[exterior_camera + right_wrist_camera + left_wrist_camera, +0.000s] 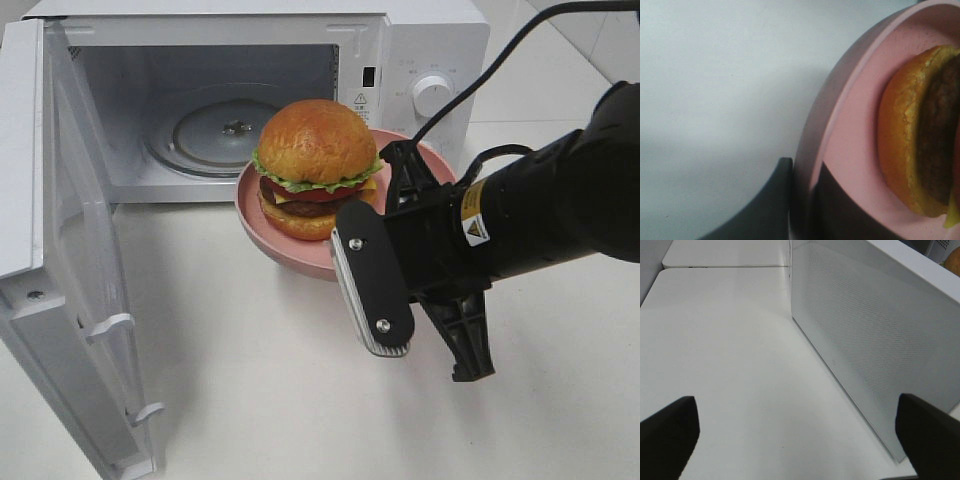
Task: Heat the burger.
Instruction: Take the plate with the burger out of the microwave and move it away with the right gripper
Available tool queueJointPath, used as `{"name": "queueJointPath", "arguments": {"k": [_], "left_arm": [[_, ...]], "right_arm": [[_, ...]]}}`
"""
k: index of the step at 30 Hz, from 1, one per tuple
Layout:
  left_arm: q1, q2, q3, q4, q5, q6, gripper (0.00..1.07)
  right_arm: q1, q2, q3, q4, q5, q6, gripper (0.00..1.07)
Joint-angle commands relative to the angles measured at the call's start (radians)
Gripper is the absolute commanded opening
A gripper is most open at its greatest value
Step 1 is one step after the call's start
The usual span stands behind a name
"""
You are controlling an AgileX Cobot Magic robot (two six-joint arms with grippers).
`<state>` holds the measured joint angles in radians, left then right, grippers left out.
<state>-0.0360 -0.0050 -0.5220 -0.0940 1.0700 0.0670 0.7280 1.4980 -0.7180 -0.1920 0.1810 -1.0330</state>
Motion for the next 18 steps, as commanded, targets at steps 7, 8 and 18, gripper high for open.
{"name": "queueJointPath", "arguments": {"k": [7, 8, 18], "left_arm": [[0.003, -0.018, 0.004, -0.002, 0.001, -0.003, 1.00], [0.003, -0.018, 0.004, -0.002, 0.001, -0.003, 1.00], [0.003, -0.018, 0.004, -0.002, 0.001, -0.003, 1.00]], "right_arm": [[-0.003, -0.186, 0.113, -0.005, 0.025, 0.008, 0.00], [-0.003, -0.207, 0.124, -0.005, 0.037, 0.009, 0.00], [-0.003, -0.376, 0.189, -0.021, 0.133, 0.058, 0.00]]}}
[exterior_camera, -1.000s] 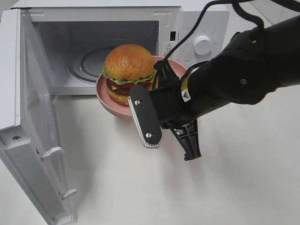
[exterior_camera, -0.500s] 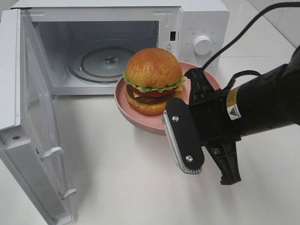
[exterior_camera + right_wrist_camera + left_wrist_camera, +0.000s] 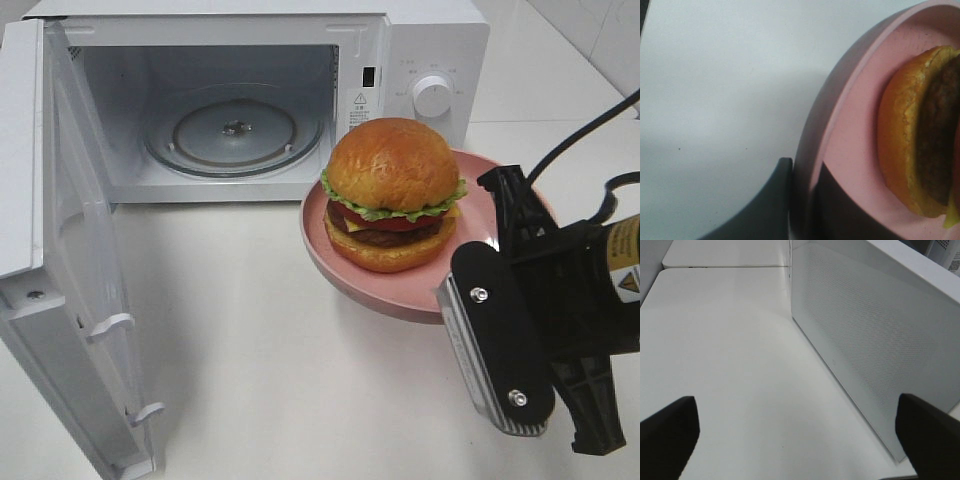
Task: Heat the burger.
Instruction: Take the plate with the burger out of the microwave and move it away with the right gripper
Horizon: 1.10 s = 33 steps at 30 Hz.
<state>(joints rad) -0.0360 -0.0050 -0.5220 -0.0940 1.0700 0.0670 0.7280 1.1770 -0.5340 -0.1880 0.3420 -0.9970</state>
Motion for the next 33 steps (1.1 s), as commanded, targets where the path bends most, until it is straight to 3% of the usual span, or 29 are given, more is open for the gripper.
{"name": "queueJointPath", "arguments": {"k": [1, 15, 25, 27, 33], "left_arm": [[0.003, -0.018, 0.004, -0.002, 0.001, -0.003, 1.00], [0.003, -0.018, 0.004, -0.002, 0.001, -0.003, 1.00], [0.003, -0.018, 0.004, -0.002, 0.001, -0.003, 1.00], [0.003, -0.018, 0.004, -0.002, 0.001, -0.003, 1.00], [0.003, -0.018, 0.004, -0.002, 0.001, -0.003, 1.00]], "right_arm": [[-0.003, -0.069, 0.011, -0.031, -0.023, 0.028, 0.00], [-0.003, -0.244, 0.062, -0.125, 0.146, 0.182, 0.00], [-0.003, -0.293, 0.068, -0.314, 0.301, 0.473, 0.00], [-0.003, -0.293, 0.079, -0.395, 0.339, 0.633, 0.00], [-0.003, -0.293, 0.080, -0.438, 0.380, 0.770, 0.00]]}}
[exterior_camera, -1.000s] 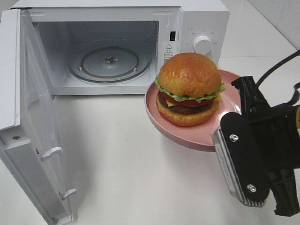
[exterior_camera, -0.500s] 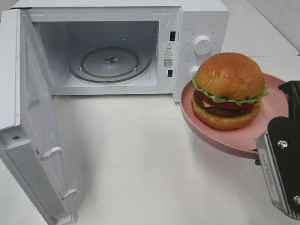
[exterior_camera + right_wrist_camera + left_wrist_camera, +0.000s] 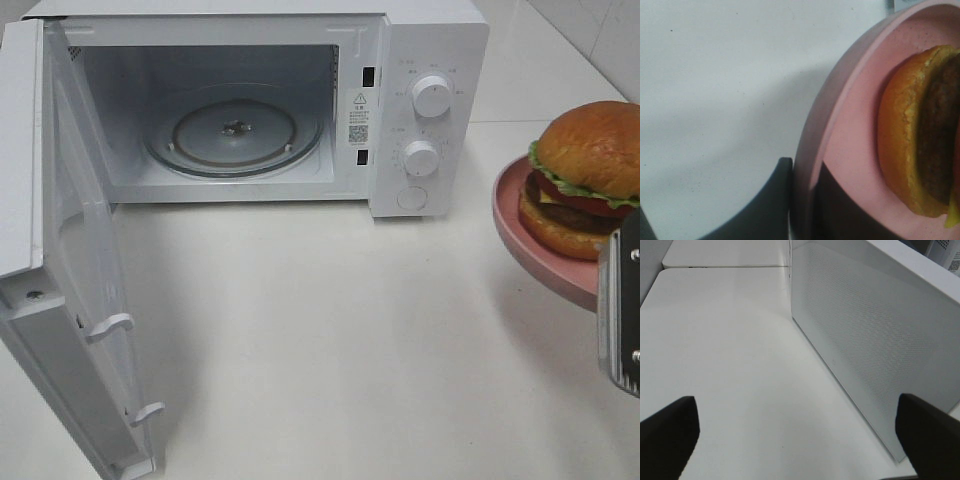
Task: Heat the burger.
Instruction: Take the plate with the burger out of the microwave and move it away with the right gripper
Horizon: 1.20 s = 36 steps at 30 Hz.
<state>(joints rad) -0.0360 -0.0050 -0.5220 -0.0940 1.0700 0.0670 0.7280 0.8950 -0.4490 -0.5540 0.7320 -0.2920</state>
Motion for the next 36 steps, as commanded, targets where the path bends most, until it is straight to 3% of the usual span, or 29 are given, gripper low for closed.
{"name": "queueJointPath", "arguments": {"k": [1, 14, 27, 36], "left_arm": [[0.003, -0.018, 0.004, -0.002, 0.001, -0.003, 1.00], [0.003, -0.018, 0.004, -0.002, 0.001, -0.003, 1.00], [0.003, -0.018, 0.004, -0.002, 0.001, -0.003, 1.00], [0.003, -0.018, 0.004, -0.002, 0.001, -0.003, 1.00]], "right_arm": [[-0.003, -0.011, -0.005, -0.083, 0.010, 0.112, 0.00], [-0.003, 0.015, -0.005, -0.167, 0.150, 0.457, 0.00], [-0.003, 0.309, -0.018, -0.266, 0.181, 0.957, 0.00], [-0.003, 0.437, -0.037, -0.307, 0.164, 1.172, 0.00]]}}
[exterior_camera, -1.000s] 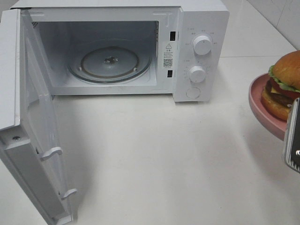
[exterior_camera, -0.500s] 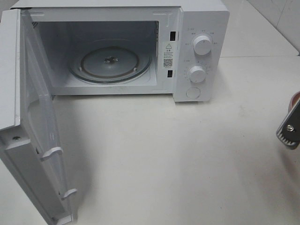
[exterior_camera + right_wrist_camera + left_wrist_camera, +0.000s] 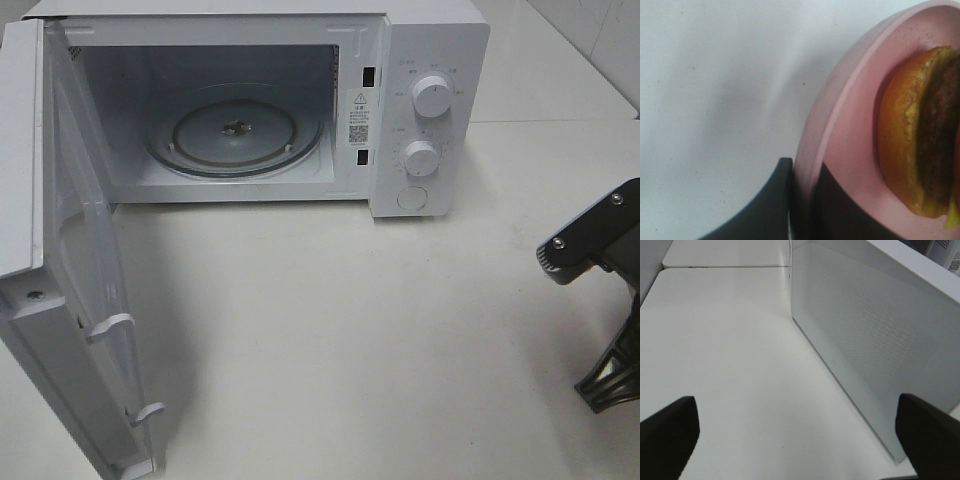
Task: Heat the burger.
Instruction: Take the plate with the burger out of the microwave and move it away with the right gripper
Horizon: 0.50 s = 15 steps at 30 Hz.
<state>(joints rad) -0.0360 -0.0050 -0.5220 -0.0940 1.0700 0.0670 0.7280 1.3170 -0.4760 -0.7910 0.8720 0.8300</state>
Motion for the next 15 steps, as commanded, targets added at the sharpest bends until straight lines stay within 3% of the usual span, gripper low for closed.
{"name": "queueJointPath", "arguments": {"k": [1, 15], "left_arm": [[0.003, -0.018, 0.004, -0.002, 0.001, -0.003, 1.00], [0.003, -0.018, 0.004, -0.002, 0.001, -0.003, 1.00]], "right_arm": [[-0.006, 0.043, -0.010, -0.077, 0.005, 0.095, 0.00], [-0.007, 0.213, -0.010, -0.194, -0.088, 0.352, 0.00]]}}
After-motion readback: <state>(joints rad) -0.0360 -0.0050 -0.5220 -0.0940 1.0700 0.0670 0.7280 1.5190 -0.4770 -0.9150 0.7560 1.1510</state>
